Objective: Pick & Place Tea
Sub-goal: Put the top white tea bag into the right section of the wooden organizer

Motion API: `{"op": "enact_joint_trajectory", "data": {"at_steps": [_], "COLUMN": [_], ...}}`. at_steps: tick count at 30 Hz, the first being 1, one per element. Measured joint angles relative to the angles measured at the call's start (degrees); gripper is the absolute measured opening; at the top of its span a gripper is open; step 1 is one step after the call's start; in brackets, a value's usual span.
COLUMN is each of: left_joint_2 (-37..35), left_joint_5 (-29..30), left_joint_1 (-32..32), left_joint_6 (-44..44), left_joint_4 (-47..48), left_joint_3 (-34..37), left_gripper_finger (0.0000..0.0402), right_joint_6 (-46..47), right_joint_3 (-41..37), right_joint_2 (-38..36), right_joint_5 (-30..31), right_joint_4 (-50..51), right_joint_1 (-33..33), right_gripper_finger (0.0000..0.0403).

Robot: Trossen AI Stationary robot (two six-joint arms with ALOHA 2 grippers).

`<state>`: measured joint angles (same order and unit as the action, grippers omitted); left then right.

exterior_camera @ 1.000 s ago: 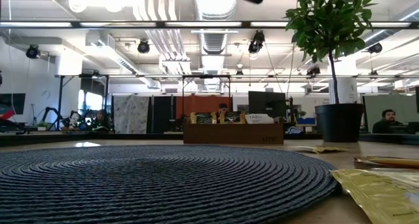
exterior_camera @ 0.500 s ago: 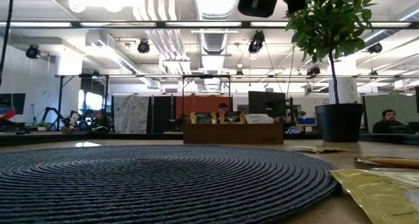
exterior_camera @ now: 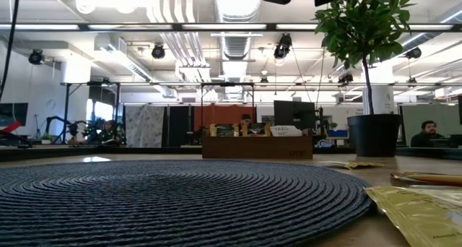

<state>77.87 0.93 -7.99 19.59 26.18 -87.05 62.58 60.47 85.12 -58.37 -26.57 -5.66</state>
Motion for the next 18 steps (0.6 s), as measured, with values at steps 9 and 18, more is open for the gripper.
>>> {"op": "enact_joint_trajectory", "data": {"at_steps": [9, 18], "left_joint_2": [2.8, 3.5], "left_joint_5": [-6.6, -7.5], "left_joint_1": [0.0, 0.2], "left_joint_6": [-1.2, -1.4], "left_joint_4": [-2.1, -2.2], "left_joint_3": [0.1, 0.1], "left_gripper_finger": [0.0135, 0.0135], "right_joint_6": [0.1, -0.2], "right_joint_3": [-0.3, -0.3], "right_joint_2": [0.0, 0.0], "right_joint_5": [0.0, 0.2], "right_joint_4": [0.2, 0.2], "right_joint_1": [-0.9, -0.9], "right_gripper_finger": [0.0013, 0.0013]}}
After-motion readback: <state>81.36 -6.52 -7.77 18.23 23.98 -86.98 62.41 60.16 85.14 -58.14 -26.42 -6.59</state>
